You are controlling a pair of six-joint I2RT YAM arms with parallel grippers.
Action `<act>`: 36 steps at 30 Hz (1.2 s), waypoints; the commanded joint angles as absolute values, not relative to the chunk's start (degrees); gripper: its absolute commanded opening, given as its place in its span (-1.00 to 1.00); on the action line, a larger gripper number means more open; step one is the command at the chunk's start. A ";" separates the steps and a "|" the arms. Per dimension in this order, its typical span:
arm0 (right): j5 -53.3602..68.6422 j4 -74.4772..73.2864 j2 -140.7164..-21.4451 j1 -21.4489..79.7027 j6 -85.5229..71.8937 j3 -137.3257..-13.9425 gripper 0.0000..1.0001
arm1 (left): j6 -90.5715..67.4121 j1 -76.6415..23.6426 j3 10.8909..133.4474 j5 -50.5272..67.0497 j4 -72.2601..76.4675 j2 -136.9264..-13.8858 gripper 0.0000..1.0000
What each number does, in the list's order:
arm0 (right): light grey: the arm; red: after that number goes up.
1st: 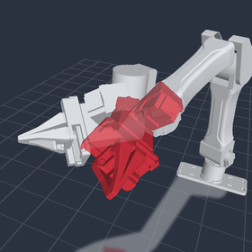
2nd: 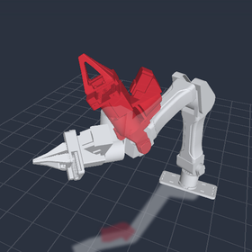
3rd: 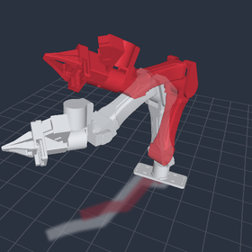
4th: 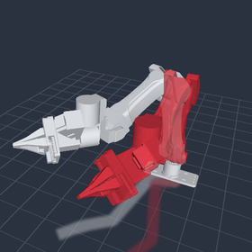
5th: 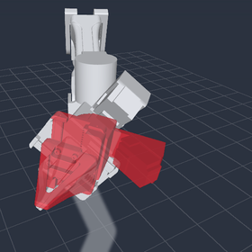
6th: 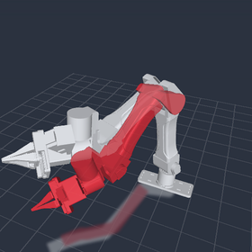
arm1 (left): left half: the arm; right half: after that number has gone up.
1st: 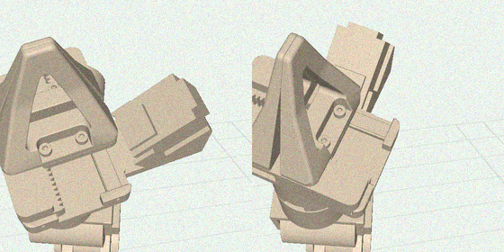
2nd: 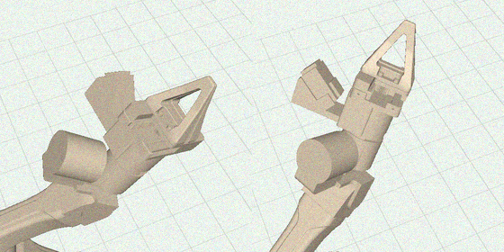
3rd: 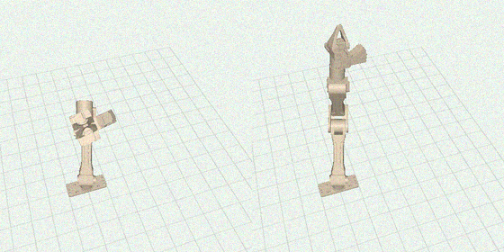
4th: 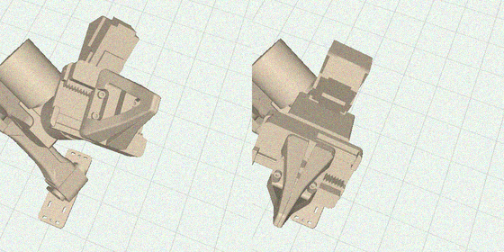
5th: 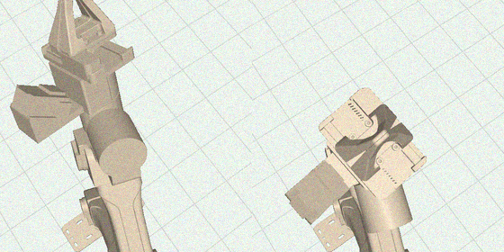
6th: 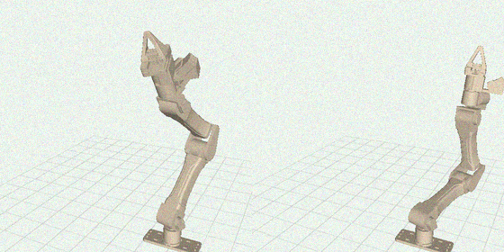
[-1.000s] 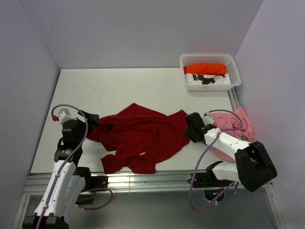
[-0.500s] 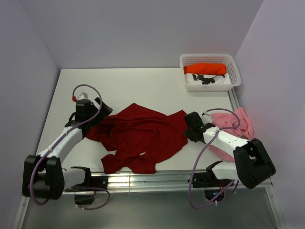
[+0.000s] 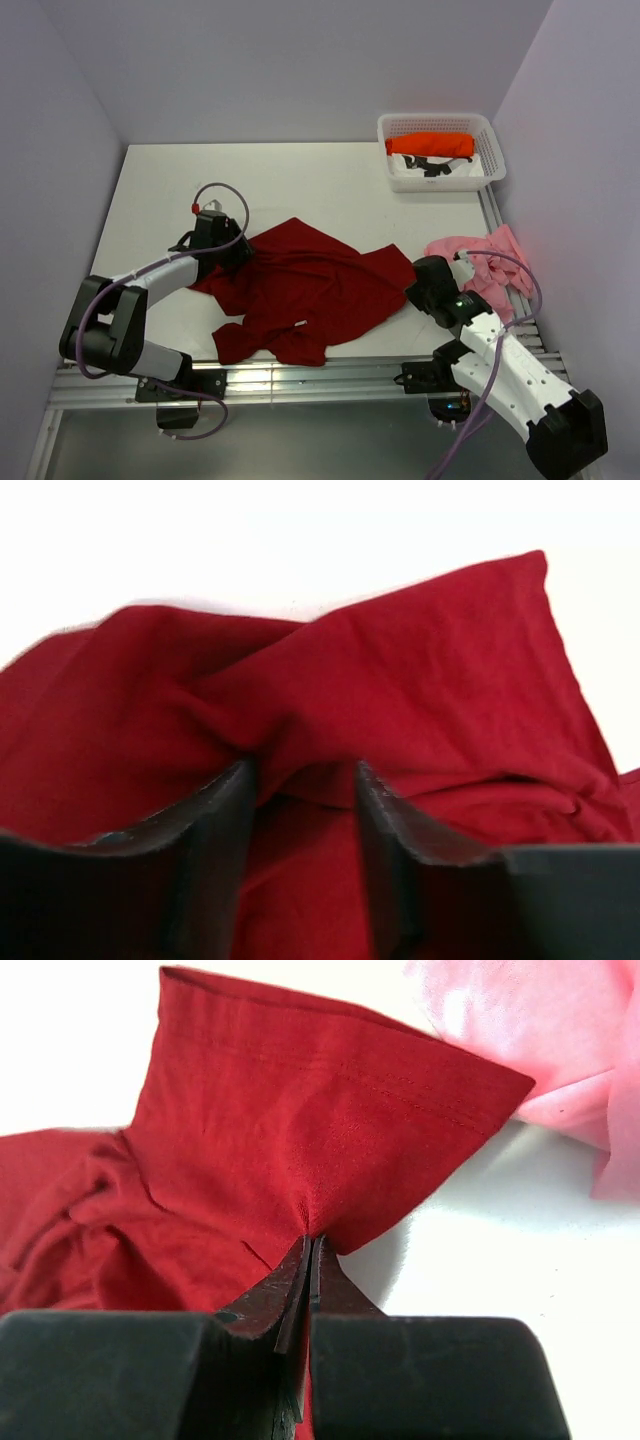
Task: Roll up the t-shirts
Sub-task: Move the tshirt to the center of the board, then flatten the tshirt
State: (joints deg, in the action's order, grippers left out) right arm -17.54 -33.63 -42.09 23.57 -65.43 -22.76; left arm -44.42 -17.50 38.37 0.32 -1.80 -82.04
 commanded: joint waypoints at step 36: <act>0.35 -24.88 -90.73 17.93 -31.73 -77.36 0.40 | -50.80 -1.50 52.03 -10.55 -9.76 -76.19 -0.99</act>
